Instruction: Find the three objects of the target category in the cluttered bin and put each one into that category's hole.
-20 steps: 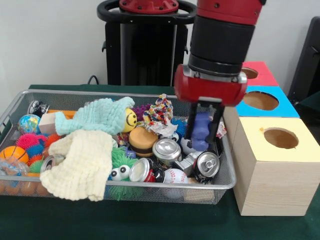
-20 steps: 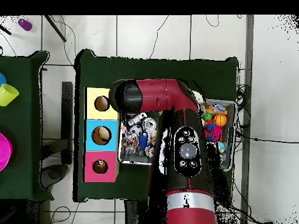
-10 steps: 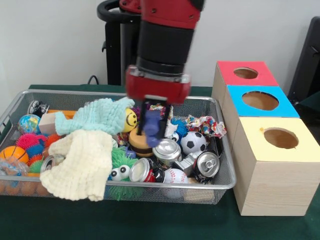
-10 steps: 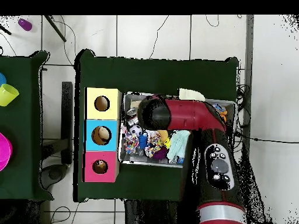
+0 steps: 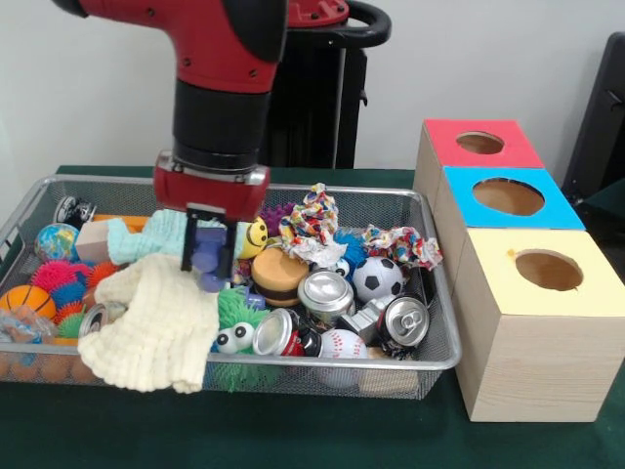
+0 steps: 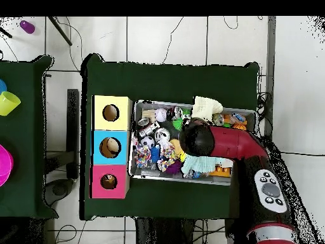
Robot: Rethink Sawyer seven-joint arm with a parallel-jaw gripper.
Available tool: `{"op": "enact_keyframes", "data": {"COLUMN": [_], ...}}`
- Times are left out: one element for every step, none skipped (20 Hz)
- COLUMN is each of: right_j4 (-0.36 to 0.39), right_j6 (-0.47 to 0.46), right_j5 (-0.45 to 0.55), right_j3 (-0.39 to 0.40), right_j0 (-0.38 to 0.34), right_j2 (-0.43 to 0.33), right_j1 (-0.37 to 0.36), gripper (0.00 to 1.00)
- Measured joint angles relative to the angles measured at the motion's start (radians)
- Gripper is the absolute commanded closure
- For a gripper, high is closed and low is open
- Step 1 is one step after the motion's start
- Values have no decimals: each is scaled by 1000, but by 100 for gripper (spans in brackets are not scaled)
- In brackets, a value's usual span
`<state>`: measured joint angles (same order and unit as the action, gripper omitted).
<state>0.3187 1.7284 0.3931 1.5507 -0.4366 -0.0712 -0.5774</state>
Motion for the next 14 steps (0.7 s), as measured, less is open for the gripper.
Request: {"op": "enact_keyframes", "data": {"right_j4": [8,14,21,25,33,37,41,46,47,47,47,47,47,47], "right_j6": [0,0,0,0,0,0,0,0,0,0,0,0,0,0], "right_j5": [0,0,0,0,0,0,0,0,0,0,0,0,0,0], "right_j3": [7,12,20,25,33,38,44,51,53,57,65,73,76,84], "right_j0": [-13,-22,-32,-39,-48,-53,-59,-65,-67,-69,-70,-72,-71,-71], "right_j2": [-3,-5,-9,-11,-15,-17,-21,-26,-28,-31,-34,-36,-37,-38], "right_j1": [3,4,3,3,1,-1,-5,-11,-14,-18,-27,-35,-39,-46], "gripper": [100,100,100,100,100,100,100,100,100,100,100,100,100,100]}}
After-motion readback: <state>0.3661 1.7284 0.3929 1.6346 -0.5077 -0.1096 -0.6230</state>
